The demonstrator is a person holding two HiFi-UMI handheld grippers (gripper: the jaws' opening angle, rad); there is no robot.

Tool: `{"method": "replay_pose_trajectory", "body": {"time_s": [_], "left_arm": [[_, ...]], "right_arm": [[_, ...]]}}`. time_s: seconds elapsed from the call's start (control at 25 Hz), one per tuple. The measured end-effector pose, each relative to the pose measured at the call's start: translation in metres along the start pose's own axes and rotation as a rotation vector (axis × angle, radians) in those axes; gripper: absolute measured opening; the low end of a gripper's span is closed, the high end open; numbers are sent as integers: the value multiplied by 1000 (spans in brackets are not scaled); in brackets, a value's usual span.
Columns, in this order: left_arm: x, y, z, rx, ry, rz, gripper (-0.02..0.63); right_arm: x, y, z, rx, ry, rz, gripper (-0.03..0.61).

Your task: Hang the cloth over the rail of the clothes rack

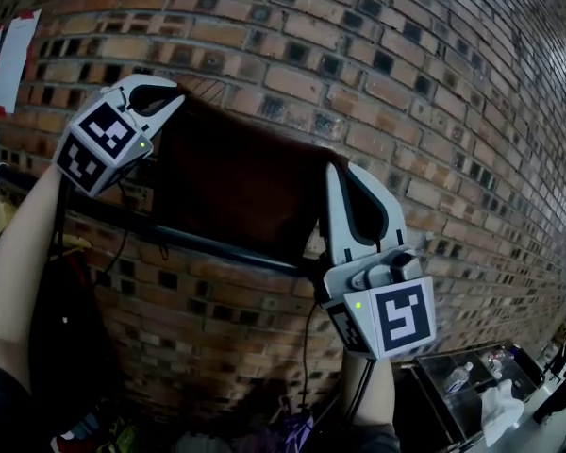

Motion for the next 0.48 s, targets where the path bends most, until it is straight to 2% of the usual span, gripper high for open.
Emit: {"method": "replay_pose_trajectory", "body": {"time_s": [0.16, 0.36, 0.48], "left_arm": [[9, 4, 3, 36, 20, 1, 25], [32, -16, 6, -49, -5, 69, 25], [44, -33, 6, -66, 10, 101, 25]], "right_arm": [[2, 7, -9, -10, 3, -27, 21], [17, 4, 4, -42, 53, -14, 21], [29, -1, 6, -46, 74, 9, 21]]}}
Point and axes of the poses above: the fingertips, and each gripper's own axes: x backward along the fingers, z to its right, y out of its underside, the point moved 1 cm from there along x, backward along the fingers, and after that the axes turned 13 degrees about -x, right-handed, at the moved point
